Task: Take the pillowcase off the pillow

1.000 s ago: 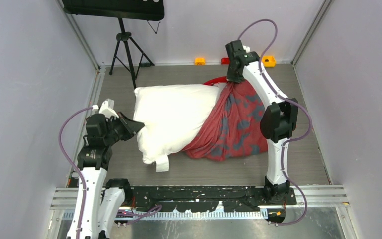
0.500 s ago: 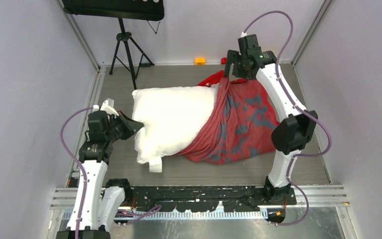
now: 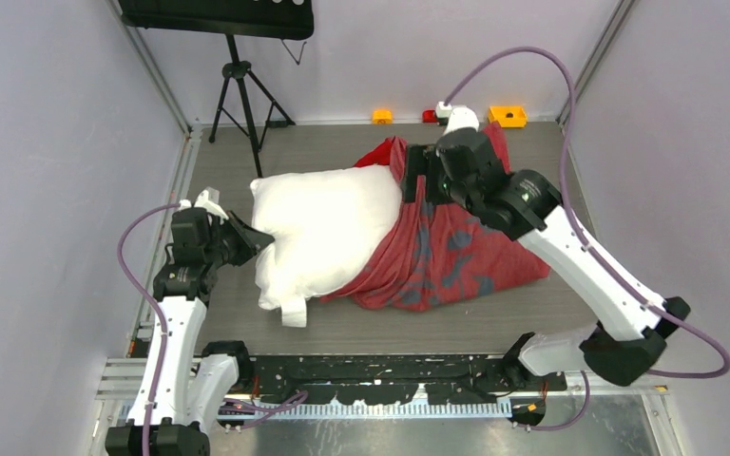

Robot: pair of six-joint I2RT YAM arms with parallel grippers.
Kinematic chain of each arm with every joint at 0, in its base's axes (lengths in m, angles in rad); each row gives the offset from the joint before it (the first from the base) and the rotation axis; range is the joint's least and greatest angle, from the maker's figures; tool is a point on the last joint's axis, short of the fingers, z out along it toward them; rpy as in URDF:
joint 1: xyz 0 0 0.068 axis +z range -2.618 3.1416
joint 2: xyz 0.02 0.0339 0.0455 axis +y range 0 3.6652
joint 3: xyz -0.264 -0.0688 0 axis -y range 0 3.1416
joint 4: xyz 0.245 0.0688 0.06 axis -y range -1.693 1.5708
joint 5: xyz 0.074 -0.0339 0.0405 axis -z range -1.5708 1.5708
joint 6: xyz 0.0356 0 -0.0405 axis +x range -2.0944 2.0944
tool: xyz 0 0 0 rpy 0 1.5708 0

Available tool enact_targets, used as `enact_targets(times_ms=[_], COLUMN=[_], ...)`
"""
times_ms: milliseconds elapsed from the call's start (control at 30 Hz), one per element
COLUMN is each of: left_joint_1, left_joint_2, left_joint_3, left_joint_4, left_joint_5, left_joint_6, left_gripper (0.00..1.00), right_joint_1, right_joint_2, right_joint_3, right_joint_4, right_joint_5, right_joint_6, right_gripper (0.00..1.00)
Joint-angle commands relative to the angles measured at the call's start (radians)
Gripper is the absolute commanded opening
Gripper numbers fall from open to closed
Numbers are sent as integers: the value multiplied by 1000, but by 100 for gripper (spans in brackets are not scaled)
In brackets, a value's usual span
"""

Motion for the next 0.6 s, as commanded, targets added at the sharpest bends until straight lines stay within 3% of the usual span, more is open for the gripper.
enact_targets(times_ms=[0,167,367,567], left_joint_1=[13,12,12,12], left_joint_2=[-20,-15,-29,-29], left_joint_3=[48,41,42,41], left_joint_4=[43,38,23,18], left_joint_5=[-26,-15,-27,-26], left_joint_6=[7,-5,2,-1], left_gripper=[0,0,0,0], right_joint_1=[115,316,490,529], right_joint_2=[-112,-140,-12,46], right_joint_3=[-152,-305,-252,-319], right_joint_4=[77,129,-67,35], right_joint_5=[89,229,487,424], right_joint_6=[194,404,759,829], right_gripper=[91,91,91,92])
